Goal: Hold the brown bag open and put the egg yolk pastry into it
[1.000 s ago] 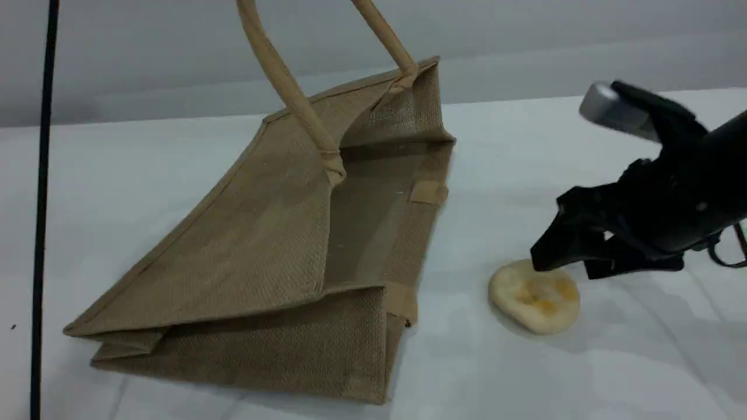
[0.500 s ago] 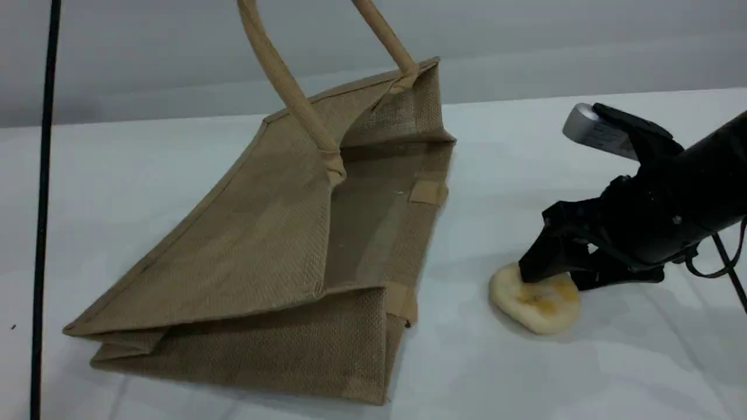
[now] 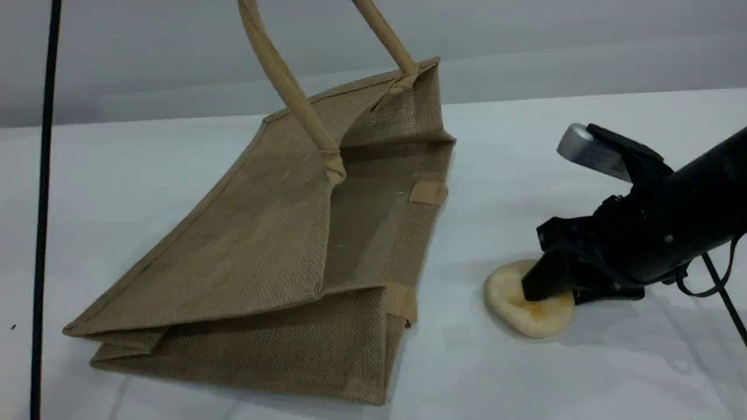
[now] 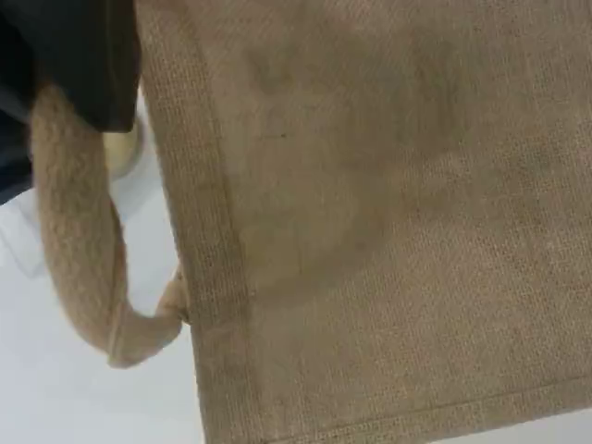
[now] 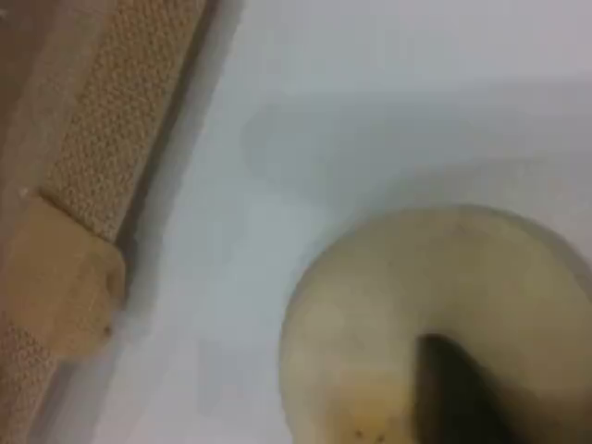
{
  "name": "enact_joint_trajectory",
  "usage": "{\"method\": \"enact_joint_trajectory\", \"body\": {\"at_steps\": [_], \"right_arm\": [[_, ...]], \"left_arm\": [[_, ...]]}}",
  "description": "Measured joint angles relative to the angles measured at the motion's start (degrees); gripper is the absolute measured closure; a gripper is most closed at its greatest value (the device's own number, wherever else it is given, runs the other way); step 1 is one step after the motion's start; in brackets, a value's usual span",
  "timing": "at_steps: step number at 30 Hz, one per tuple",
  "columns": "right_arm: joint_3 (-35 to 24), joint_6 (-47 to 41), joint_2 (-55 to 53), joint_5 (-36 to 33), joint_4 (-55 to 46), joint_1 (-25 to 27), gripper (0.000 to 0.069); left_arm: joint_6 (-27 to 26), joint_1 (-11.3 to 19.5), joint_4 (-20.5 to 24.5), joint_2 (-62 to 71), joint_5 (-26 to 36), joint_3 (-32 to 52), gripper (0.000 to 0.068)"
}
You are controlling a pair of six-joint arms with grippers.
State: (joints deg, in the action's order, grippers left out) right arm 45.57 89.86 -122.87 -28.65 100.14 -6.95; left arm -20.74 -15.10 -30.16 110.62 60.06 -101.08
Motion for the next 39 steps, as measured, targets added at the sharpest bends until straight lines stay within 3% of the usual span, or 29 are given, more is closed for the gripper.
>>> {"method": "enact_joint_trajectory", "body": {"at_steps": [2,4,8,14,24,29,39], "right_arm": [[-0.06,0.00,0.20,0.00,-0.03,0.06,0.0606],[-0.06,0.00,0.86,0.34,-0.34,0.06,0.0638],[-0.16,0.00,4.00,0.60,-0.51,0.06,0.0648],[-0.16,-2.09,13.28,-0.19,-7.70,0.06,0.0650],[-0.11,-16.41,31.82,0.04,-21.83,0.06,0.0652],[-0.11,-16.74,36.86,-0.23,-22.06,0.06,0.0652],[-0.11,-16.77,37.05,-0.05,-22.00,0.06,0.0652]], "left_arm": [[-1.32,0.00,0.00,0.00,1.99,-1.38,0.0598],[-4.24,0.00,0.00,0.00,4.88,-3.62,0.0598],[-9.81,0.00,0.00,0.00,10.15,-10.36,0.0598],[-10.46,0.00,-0.50,0.00,10.16,-18.07,0.0598],[-12.46,0.00,-2.33,0.12,10.04,-17.91,0.0598],[-14.76,0.00,-4.73,0.12,9.96,-17.64,0.0598],[-15.15,-1.35,-8.57,0.12,9.63,-12.58,0.0598]]}}
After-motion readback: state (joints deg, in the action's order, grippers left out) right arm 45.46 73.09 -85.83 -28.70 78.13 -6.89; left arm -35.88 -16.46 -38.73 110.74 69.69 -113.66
